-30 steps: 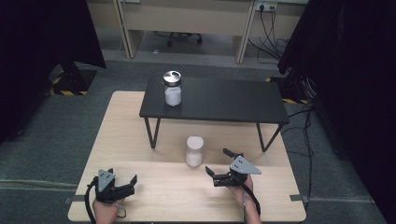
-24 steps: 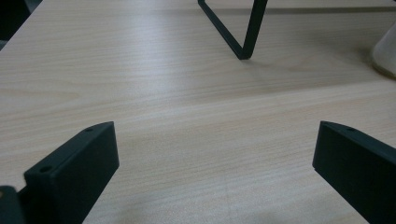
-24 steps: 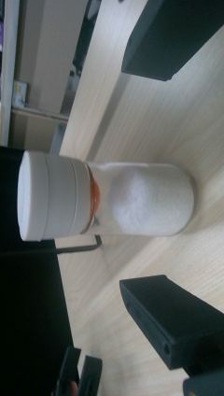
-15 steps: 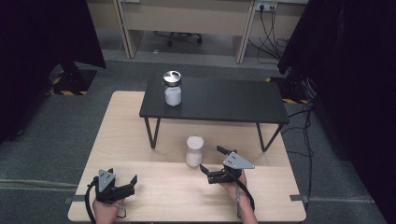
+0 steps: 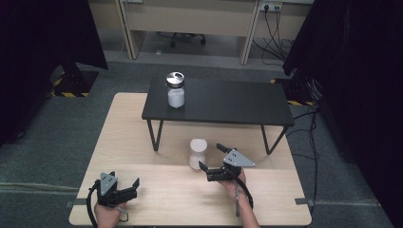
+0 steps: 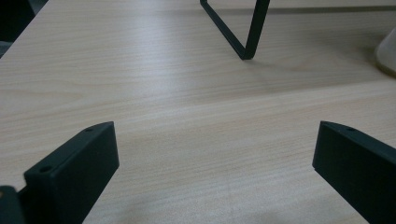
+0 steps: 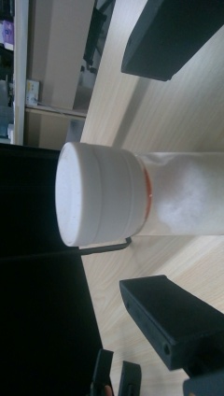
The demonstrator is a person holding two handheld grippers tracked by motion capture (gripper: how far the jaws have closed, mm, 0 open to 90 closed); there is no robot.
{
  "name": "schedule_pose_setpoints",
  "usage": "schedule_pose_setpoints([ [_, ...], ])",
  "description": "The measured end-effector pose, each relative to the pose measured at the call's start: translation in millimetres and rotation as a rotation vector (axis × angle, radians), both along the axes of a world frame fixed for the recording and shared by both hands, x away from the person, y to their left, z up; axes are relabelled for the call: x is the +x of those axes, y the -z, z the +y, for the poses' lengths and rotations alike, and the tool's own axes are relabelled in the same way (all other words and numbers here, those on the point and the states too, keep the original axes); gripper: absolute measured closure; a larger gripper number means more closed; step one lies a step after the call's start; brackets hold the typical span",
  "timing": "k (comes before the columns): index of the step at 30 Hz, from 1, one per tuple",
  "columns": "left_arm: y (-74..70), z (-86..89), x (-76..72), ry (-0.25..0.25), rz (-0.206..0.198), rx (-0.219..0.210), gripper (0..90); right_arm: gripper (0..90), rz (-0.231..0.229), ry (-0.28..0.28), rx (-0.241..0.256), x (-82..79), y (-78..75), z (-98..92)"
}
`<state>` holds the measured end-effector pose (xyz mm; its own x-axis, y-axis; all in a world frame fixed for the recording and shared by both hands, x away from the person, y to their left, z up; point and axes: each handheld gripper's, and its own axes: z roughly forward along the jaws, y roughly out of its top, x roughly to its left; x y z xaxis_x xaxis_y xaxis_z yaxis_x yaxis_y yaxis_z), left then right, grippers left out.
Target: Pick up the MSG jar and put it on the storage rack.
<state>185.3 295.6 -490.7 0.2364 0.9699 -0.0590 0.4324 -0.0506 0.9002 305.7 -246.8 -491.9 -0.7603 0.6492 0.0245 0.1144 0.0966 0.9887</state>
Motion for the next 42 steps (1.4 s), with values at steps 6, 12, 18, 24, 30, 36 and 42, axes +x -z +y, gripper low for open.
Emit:
schedule_pose_setpoints([
  [6,-0.2,-0.4,0.0,-0.001,0.001,0.003,0.0,1.7,0.010,-0.016,0.010,8.3,-0.7,7.1],
  [12,0.3,-0.5,-1.3,-0.006,-0.004,0.002,0.0,3.7,0.044,-0.030,0.026,18.0,-1.7,10.8],
  [18,0.3,-0.3,-1.3,-0.004,-0.005,0.003,0.0,5.8,0.048,-0.037,0.028,24.7,-2.0,13.6],
  [24,0.4,-0.5,-1.5,-0.002,-0.007,0.008,0.0,9.9,0.067,-0.056,0.036,32.6,-2.0,14.6],
  [30,0.5,-0.7,-1.7,-0.001,-0.007,0.010,0.0,14.4,0.074,-0.074,0.039,37.9,-2.8,18.0],
  [36,0.8,-1.4,-2.1,-0.001,-0.010,0.012,0.0,18.8,0.082,-0.079,0.050,40.4,-1.2,18.9],
  [42,0.8,-1.4,-2.1,0.002,-0.009,0.013,0.0,23.9,0.081,-0.077,0.073,40.5,3.5,19.0],
])
